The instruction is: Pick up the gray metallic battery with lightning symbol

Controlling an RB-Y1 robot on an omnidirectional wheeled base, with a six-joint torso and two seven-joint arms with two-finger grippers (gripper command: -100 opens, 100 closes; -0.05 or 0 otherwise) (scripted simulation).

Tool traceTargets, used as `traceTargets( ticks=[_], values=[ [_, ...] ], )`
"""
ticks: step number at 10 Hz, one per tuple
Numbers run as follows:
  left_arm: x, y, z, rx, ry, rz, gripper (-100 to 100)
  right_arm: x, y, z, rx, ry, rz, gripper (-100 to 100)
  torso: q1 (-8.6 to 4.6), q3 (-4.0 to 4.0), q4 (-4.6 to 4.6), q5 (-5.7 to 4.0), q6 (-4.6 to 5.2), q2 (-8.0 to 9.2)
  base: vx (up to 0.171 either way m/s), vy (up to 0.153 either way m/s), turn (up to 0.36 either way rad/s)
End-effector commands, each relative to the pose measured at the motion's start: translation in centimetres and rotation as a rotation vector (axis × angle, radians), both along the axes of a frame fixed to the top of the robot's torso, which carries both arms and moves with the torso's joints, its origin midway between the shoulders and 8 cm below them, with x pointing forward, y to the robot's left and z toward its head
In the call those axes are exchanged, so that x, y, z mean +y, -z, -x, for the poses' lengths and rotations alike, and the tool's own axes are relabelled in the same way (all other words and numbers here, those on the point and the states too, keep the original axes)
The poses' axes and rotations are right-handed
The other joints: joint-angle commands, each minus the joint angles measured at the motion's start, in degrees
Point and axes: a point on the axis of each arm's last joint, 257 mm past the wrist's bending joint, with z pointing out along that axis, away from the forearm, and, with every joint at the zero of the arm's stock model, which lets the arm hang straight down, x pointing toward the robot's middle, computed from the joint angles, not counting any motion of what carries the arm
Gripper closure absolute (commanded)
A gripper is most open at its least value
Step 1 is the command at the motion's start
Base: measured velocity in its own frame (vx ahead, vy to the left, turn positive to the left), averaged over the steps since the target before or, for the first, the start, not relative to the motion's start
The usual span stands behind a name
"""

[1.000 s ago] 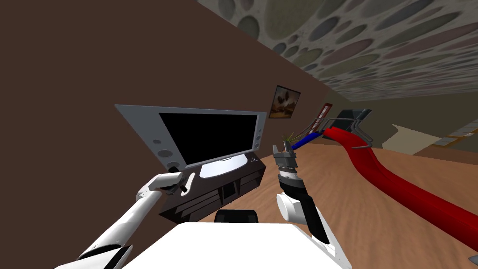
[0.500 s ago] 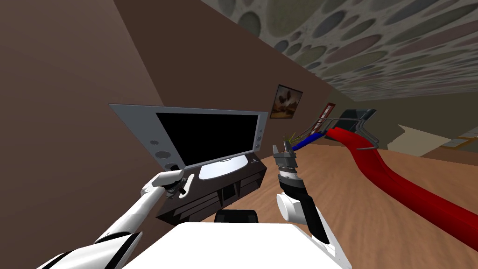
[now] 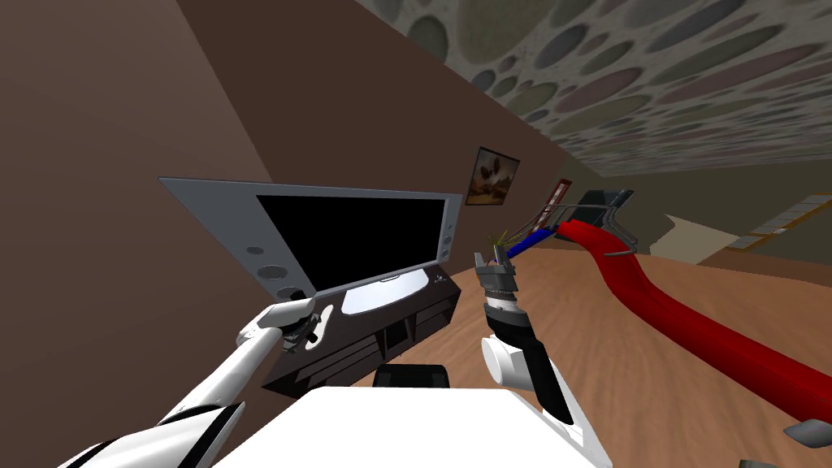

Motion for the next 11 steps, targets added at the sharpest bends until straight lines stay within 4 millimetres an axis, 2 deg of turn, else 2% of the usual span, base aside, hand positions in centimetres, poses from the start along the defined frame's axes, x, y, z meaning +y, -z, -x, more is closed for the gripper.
traceTargets(
  ticks=[1,3,4,5,9,10,11],
  values=[
    [1.2,0.5,1.4,-0.002,-0.023,0.000,-100,0.0,0.0,0.0,0.000,0.000,0.000,0,0.00,0.00,0.00,0.00,0.00,0.00,-0.012,-0.022,-0.176],
    [3.4,1.4,3.9,-0.003,-0.070,-0.002,-100,0.0,0.0,0.0,0.000,0.000,0.000,0,-0.01,-0.02,-0.01,-0.01,-0.04,-0.04,-0.009,-0.023,-0.171],
    [2.9,1.4,3.3,0.000,-0.057,0.000,-100,0.0,0.0,0.0,0.000,0.000,0.000,0,-0.02,-0.01,0.00,0.00,-0.01,-0.01,-0.010,-0.006,-0.044],
    [3.0,1.4,3.4,-0.003,-0.058,-0.001,100,0.0,0.0,0.0,0.000,0.000,0.000,0,0.02,-0.02,0.00,0.00,-0.05,-0.04,0.000,0.000,0.000],
    [3.0,1.4,3.4,-0.001,-0.058,-0.002,100,0.0,0.0,0.0,0.000,0.000,0.000,0,0.08,-0.02,0.01,0.04,-0.04,-0.05,0.000,0.000,-0.003],
    [3.0,1.4,3.4,-0.001,-0.058,-0.002,0,0.0,0.0,0.0,0.000,0.000,0.000,0,0.08,-0.02,0.01,0.04,-0.04,-0.06,0.000,0.000,0.000],
    [1.8,0.8,2.0,-0.002,-0.035,0.000,100,0.0,0.0,0.0,0.000,0.000,0.000,0,0.08,-0.03,0.00,0.04,-0.04,-0.06,0.020,0.009,0.180]
  ],
)
